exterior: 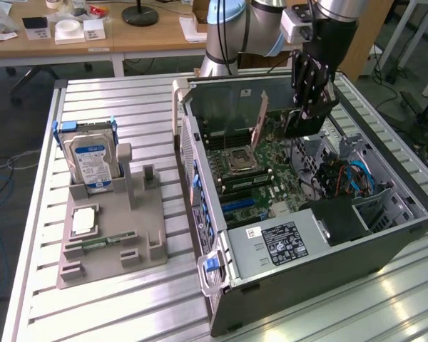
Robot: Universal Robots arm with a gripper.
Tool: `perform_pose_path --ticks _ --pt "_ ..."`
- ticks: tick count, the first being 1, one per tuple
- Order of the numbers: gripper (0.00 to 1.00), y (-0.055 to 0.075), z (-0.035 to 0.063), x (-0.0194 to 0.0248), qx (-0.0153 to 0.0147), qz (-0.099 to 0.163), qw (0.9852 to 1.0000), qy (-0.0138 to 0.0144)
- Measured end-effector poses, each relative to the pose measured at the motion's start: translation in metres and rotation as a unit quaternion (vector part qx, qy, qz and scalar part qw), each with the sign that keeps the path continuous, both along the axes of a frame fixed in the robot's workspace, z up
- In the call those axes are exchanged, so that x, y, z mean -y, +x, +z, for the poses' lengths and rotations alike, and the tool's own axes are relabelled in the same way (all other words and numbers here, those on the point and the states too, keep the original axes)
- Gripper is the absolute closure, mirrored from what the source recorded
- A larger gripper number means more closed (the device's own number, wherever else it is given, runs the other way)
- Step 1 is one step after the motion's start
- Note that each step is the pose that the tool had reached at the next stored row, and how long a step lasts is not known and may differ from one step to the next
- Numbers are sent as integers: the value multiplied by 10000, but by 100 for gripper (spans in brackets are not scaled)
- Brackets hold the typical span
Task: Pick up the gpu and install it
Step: 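Insert the gpu into the slot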
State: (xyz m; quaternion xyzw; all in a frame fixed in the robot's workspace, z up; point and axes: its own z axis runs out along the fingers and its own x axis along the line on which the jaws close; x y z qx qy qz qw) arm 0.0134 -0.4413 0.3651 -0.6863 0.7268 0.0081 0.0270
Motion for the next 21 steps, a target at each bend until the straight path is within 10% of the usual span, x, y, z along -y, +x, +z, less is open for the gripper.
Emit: perform_pose_path --ticks 21 --pt "73 -38 -39 -1 0 0 10000 2"
